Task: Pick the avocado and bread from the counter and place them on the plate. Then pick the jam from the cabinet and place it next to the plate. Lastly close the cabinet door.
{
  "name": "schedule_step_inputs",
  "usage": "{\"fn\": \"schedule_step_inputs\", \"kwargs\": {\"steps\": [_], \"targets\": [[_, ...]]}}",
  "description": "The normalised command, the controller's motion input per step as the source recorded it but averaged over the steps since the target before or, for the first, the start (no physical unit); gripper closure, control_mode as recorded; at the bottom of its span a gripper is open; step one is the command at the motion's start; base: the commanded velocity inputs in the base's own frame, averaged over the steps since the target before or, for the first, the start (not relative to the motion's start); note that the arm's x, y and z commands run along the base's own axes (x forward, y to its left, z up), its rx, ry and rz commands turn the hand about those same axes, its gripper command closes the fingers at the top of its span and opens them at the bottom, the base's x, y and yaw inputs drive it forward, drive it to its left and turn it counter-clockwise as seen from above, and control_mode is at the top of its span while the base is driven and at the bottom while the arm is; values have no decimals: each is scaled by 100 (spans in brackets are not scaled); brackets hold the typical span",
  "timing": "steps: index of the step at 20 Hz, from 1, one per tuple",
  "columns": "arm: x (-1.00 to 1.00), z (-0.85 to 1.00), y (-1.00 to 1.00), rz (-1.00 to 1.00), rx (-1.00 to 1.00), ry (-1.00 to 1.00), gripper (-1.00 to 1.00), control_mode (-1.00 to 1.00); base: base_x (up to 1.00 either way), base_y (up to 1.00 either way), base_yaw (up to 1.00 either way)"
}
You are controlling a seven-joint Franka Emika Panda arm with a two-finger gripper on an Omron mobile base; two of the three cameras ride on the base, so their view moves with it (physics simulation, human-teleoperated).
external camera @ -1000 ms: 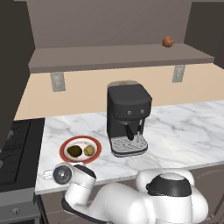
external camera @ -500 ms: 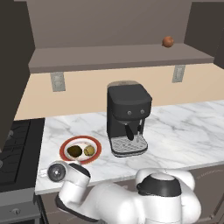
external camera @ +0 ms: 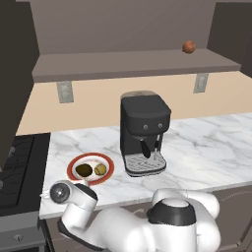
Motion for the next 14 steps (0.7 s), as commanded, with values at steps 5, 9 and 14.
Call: {"fn": "schedule_step_inputs", "kwargs": {"steps": [5,9,14], "targets": [[0,-30,0,0,0,0,100,-100,0,0,0],[0,-26,0,0,0,0,-100,-100,0,0,0],[0,-19,0,0,1,0,-100,-100,0,0,0]]}}
